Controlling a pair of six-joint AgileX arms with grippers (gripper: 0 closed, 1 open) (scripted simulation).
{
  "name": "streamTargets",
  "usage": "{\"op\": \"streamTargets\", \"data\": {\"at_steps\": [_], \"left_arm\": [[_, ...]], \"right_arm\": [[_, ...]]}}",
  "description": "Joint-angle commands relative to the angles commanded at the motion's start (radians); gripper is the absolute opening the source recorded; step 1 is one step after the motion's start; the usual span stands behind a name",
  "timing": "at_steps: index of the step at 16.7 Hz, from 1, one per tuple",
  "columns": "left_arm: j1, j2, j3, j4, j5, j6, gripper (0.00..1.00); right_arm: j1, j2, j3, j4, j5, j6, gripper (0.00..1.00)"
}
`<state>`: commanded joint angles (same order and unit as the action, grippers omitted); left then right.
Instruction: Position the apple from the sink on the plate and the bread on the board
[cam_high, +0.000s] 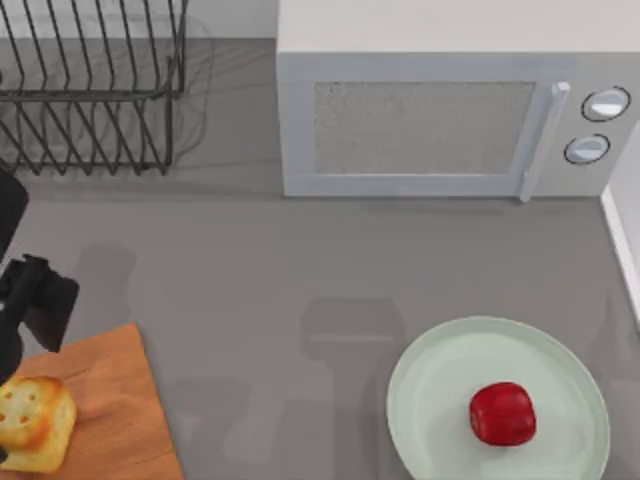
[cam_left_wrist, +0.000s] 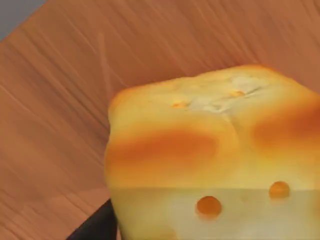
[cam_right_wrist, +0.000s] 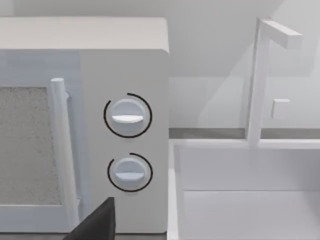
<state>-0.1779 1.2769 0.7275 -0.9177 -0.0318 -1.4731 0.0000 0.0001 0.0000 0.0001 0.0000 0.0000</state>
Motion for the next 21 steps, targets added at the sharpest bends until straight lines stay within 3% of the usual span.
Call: {"op": "streamTargets", "data": {"at_steps": [4,14,17,21], "left_arm": [[0.034,-0.246,-0.142,0.176,0.008,0.293,1.00],[0.141,-1.055,-0.603,0.725,0.029,1.251,1.00],[0.166,-1.213,-0.690,0.856,0.031,1.409,1.00],[0.178,-1.277,-0.728,0.918,0.032,1.473,1.00]], "right_arm": [[0.000,0.000,0.000,0.000,0.000,0.000,1.00],[0.000,0.000,0.000,0.000,0.000,0.000,1.00],[0.000,0.000,0.000,0.000,0.000,0.000,1.00],[0.000,0.000,0.000,0.000,0.000,0.000,1.00]]}}
